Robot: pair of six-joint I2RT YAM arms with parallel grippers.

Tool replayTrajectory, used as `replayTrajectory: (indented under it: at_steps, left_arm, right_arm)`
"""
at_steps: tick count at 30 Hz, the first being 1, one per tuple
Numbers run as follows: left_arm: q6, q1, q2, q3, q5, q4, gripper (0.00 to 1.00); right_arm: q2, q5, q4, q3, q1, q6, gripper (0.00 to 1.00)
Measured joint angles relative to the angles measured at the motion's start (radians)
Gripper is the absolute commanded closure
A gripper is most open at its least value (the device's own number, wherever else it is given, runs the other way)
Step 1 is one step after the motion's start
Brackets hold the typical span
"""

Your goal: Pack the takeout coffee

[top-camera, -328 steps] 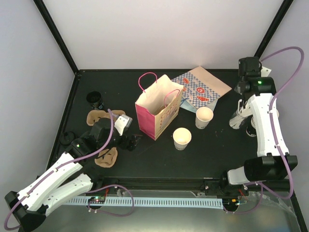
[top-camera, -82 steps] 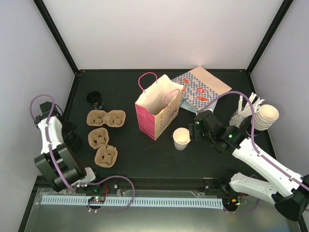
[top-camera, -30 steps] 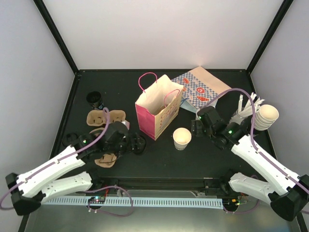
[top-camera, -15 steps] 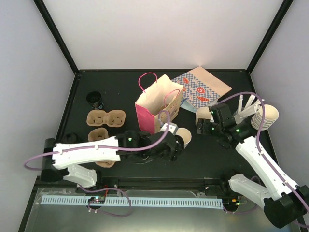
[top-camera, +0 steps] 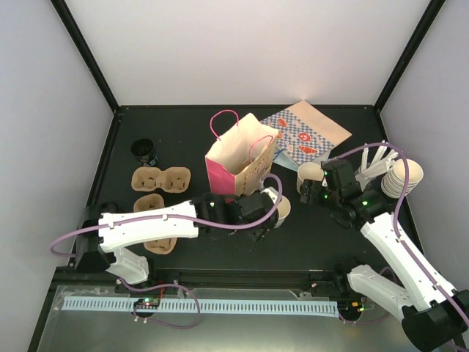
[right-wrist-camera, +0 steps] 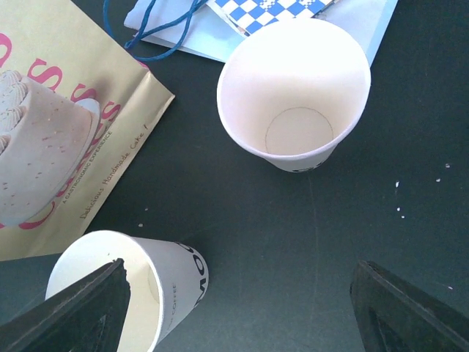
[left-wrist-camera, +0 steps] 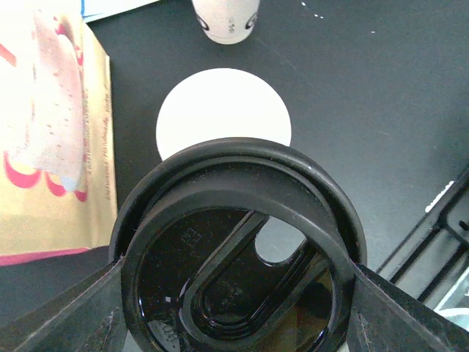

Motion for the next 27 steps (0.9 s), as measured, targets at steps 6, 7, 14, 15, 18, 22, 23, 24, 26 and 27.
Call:
replayTrajectory:
  at_steps: [6,7,14,15,18,22,23,24,26,27]
  left_arm:
    - [0.163,0.067,-0.035,-0.005,0.103,0.016,0.29]
    - [0.180,0.067,-0.039,-0.004,0.115,0.018,0.29]
    - [0.279,0.130,-0.042,0.002,0.180,-0.008,0.29]
    - [0.291,0.142,-0.042,0.002,0.188,-0.010,0.29]
    - [0.324,0.162,-0.042,0.002,0.211,-0.012,0.28]
    - [0.354,0.161,-0.039,0.026,0.248,-0.029,0.28]
    - [0.360,0.161,-0.035,0.038,0.252,-0.034,0.28]
    - [0.364,0.161,-0.029,0.053,0.254,-0.037,0.28]
    - [0.370,0.161,-0.006,0.089,0.254,-0.045,0.27]
    - [0.372,0.161,0.012,0.111,0.253,-0.053,0.27]
  right_arm:
    - [0.017,0.005,0.002,0.000,0.000,0.002,0.15]
    - [0.018,0.005,0.002,0.000,0.000,0.002,0.15]
    - [0.018,0.006,0.002,0.000,0.000,0.002,0.15]
    - [0.017,0.006,0.002,0.000,0.000,0.002,0.15]
    - [0.012,0.005,0.002,0.000,0.000,0.002,0.15]
    - [-0.001,0.005,0.005,0.000,0.000,0.002,0.15]
    - [-0.005,0.005,0.005,0.000,0.000,0.002,0.15]
    - [-0.008,0.004,0.005,0.000,0.000,0.002,0.15]
    - [-0.014,0.004,0.005,0.000,0.000,0.002,0.15]
    - [-0.018,0.004,0.005,0.000,0.000,0.002,0.15]
